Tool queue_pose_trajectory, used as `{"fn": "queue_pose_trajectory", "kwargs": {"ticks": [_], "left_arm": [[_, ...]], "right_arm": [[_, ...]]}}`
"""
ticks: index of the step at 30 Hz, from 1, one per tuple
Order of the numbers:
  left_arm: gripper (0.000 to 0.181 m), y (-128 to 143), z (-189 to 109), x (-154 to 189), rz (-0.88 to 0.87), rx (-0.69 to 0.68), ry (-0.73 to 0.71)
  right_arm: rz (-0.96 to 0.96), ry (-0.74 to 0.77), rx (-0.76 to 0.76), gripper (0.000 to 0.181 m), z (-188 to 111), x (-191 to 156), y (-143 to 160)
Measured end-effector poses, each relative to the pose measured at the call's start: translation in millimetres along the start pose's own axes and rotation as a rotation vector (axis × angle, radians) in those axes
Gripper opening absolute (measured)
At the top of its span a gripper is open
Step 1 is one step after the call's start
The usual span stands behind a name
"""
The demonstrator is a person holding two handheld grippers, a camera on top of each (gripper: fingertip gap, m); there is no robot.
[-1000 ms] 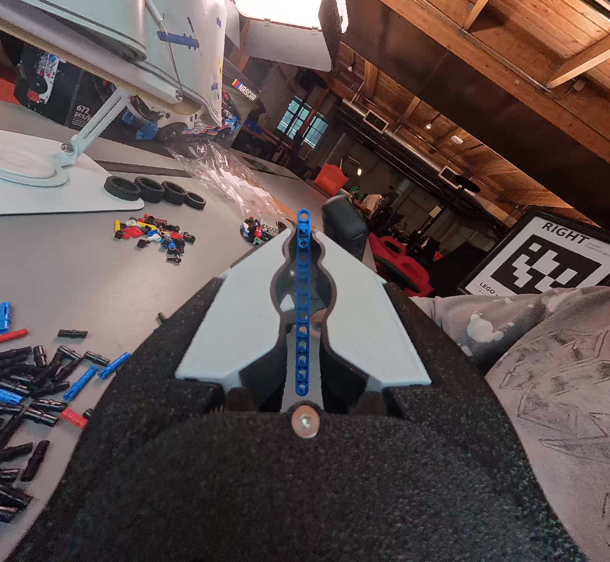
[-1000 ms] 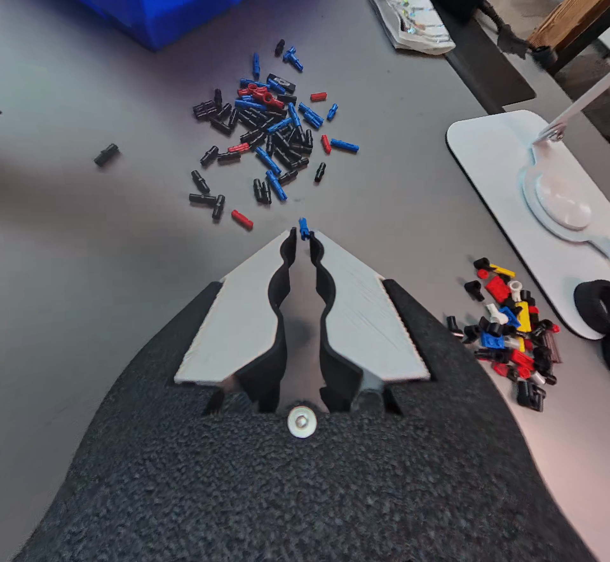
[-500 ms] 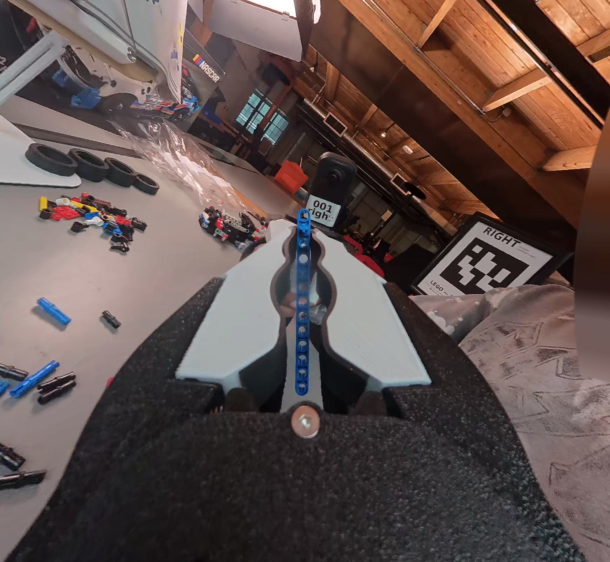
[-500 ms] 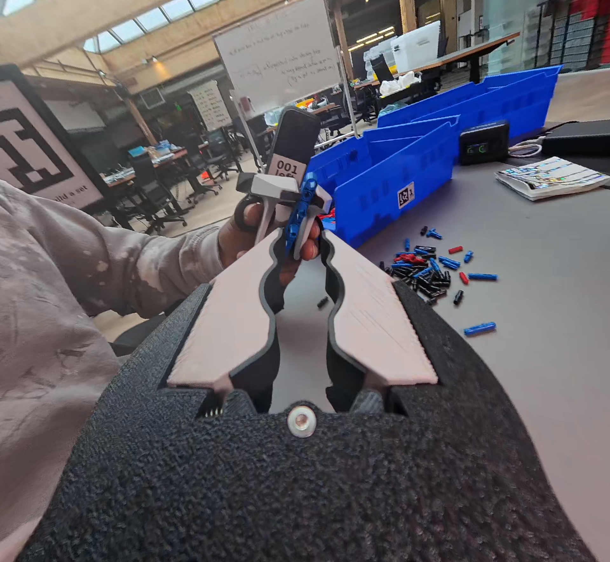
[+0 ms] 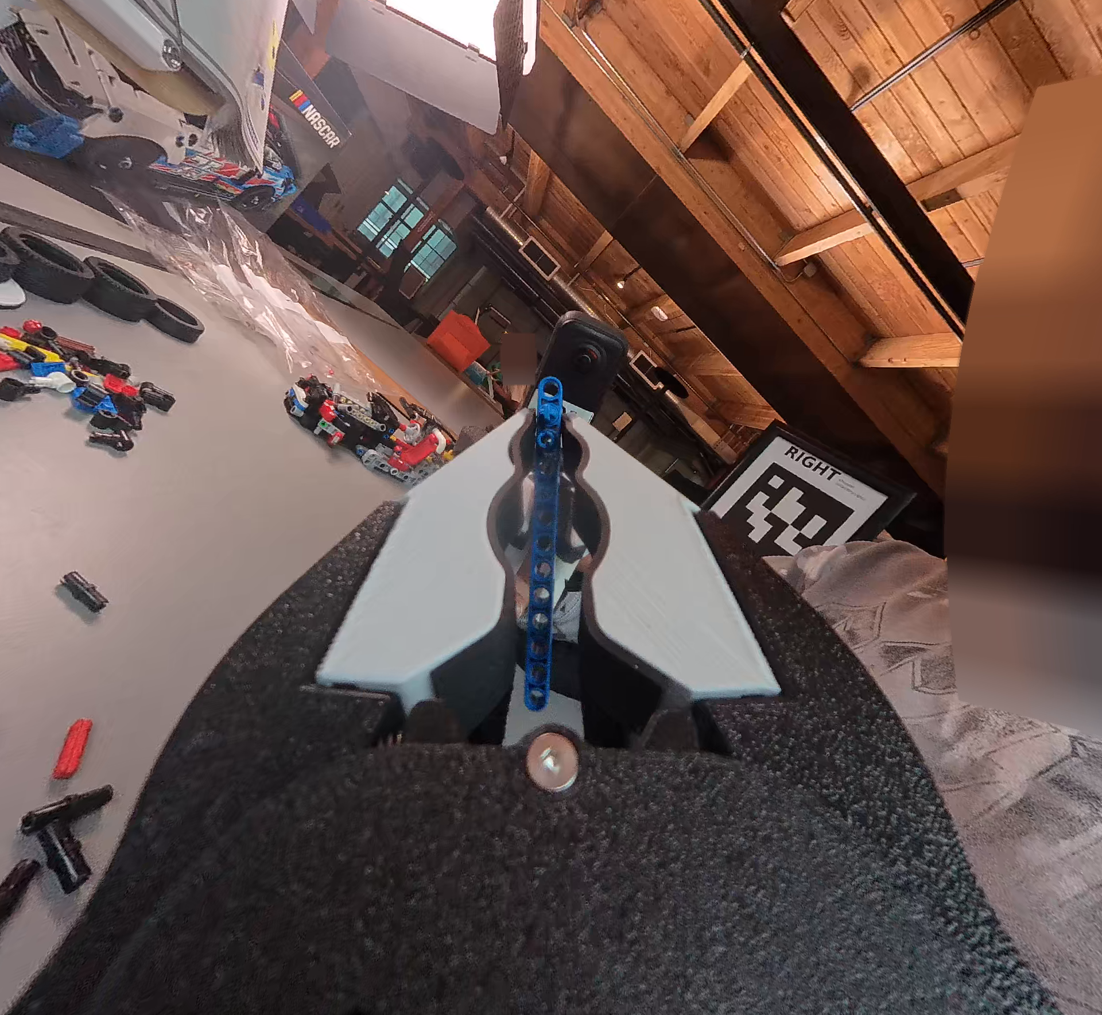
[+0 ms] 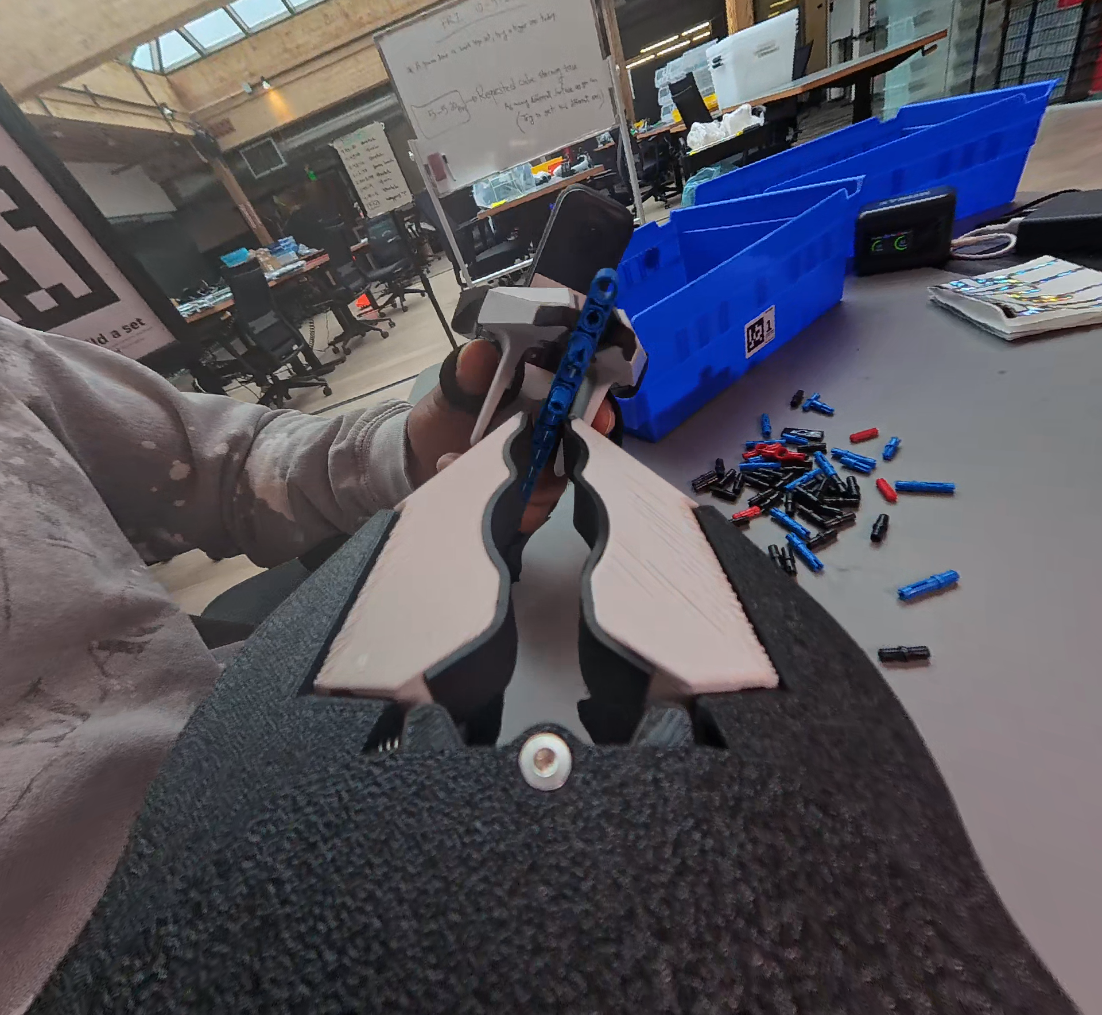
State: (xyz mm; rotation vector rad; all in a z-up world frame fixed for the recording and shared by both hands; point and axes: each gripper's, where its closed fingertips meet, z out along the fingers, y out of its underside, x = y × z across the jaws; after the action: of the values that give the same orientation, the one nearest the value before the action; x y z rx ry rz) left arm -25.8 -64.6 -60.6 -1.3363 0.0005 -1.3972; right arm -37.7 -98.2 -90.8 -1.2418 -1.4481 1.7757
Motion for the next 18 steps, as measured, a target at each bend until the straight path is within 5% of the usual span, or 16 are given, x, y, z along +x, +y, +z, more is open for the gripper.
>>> {"fn": "queue_pose_trajectory", "kwargs": {"ticks": [8, 13, 18], "left_arm": [[0.024, 0.2, -7.6, -19.3, 0.166, -0.068, -0.2], [0.027, 11.2, -3.6, -30.3, 0.334, -0.148, -0.356], [0.03, 6.4, -6.9, -36.3, 0.266, -0.106, -0.388]], "right_arm": [[-0.151, 0.301, -0.015, 0.007, -22.9, 42.7, -8.3], [-0.53, 0.588, -0.207, 0.007, -27.5, 65.2, 5.5], [-1.091, 0.8, -0.366, 0.007, -28.4, 68.2, 0.1]]}}
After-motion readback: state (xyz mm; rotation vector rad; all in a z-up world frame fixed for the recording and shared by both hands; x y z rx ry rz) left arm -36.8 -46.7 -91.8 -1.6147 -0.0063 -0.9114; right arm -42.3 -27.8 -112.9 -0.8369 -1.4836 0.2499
